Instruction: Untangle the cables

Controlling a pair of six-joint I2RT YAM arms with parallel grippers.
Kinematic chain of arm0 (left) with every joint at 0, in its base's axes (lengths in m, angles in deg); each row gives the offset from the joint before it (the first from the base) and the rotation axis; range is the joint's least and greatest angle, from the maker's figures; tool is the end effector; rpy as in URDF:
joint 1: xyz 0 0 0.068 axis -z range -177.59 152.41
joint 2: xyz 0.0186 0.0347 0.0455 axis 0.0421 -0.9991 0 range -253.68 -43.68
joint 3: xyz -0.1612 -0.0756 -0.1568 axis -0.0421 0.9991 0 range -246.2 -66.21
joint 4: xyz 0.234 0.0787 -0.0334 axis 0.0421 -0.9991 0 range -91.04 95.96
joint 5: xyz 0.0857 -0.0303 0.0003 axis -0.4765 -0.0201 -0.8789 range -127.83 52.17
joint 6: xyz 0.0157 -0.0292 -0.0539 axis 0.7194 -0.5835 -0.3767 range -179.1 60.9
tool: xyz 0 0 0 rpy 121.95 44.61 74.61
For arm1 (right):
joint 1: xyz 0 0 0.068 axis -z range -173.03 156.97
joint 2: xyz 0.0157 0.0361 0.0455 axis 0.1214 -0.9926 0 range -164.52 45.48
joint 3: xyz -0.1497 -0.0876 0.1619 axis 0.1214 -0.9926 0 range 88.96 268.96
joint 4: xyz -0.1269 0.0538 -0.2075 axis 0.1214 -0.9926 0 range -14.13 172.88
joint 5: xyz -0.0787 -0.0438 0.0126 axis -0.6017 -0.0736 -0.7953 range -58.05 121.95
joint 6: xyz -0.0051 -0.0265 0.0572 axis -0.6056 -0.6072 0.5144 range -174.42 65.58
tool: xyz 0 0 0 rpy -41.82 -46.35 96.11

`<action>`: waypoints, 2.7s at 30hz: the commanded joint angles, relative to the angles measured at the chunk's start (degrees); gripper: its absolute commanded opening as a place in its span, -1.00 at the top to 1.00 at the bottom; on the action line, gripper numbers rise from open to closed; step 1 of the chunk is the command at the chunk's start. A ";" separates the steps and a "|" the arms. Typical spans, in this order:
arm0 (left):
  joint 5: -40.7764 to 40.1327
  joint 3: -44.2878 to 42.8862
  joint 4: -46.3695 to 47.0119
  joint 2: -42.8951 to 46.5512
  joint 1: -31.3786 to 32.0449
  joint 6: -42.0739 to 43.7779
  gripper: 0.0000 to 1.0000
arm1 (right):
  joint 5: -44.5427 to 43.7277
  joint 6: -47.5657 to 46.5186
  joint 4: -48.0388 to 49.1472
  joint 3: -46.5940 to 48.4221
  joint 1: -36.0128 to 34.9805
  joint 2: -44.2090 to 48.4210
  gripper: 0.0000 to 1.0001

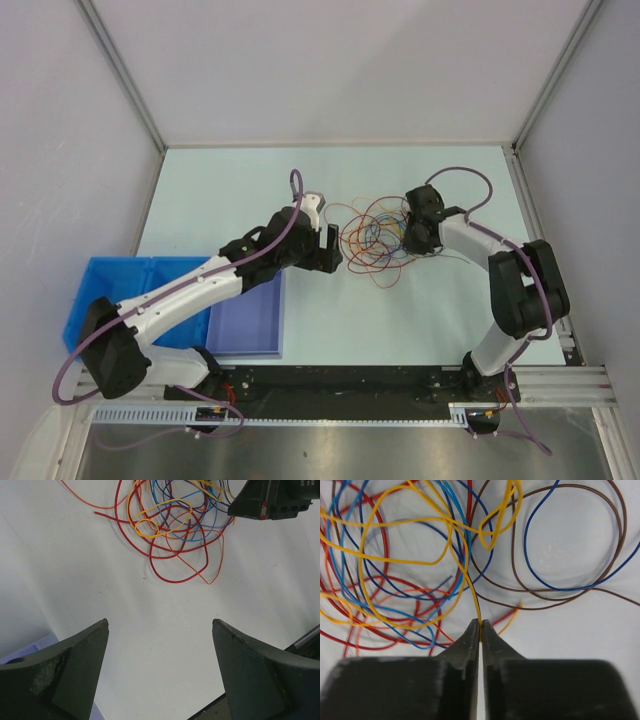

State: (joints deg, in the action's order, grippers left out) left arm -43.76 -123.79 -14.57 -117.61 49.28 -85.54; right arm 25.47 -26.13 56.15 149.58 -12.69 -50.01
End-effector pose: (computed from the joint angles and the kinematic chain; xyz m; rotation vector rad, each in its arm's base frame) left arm 0.2050 -0.2114 0.2506 0.3455 2.2491 -0.5842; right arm 0.3073 0.1041 0.1487 0.2364 2.6303 0.1351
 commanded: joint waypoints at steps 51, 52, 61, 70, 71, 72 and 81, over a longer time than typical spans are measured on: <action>-1.01 -6.40 3.93 -8.15 1.38 -2.48 -0.77 | -7.76 3.26 -14.86 11.73 -6.53 21.04 -0.99; -0.84 -6.92 3.92 -9.38 1.29 -2.48 -0.76 | -7.50 2.91 -13.98 10.93 -5.75 20.78 -0.99; -1.53 -4.04 2.43 -7.37 1.29 -0.81 -0.76 | -6.09 -3.85 -8.79 7.76 -0.47 9.71 -0.94; -2.24 -0.25 1.64 -3.15 1.29 -0.63 -0.76 | -5.56 -7.20 -2.90 7.76 1.11 0.74 -0.72; -2.24 -0.16 1.38 -2.97 1.29 -0.55 -0.76 | -5.47 -7.37 -2.20 7.76 1.38 0.04 -0.65; -2.15 -0.16 1.37 -2.89 1.29 -0.55 -0.76 | -5.99 -7.38 -1.85 7.67 1.73 -0.14 -0.60; -1.98 -0.25 0.85 -2.01 1.29 -0.37 -0.76 | -4.25 -9.92 2.55 7.76 1.64 -1.46 -0.04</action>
State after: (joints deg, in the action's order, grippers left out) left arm -45.21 -123.90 -14.11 -122.09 50.25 -87.05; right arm 20.68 -34.17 54.78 157.17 -10.81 -51.49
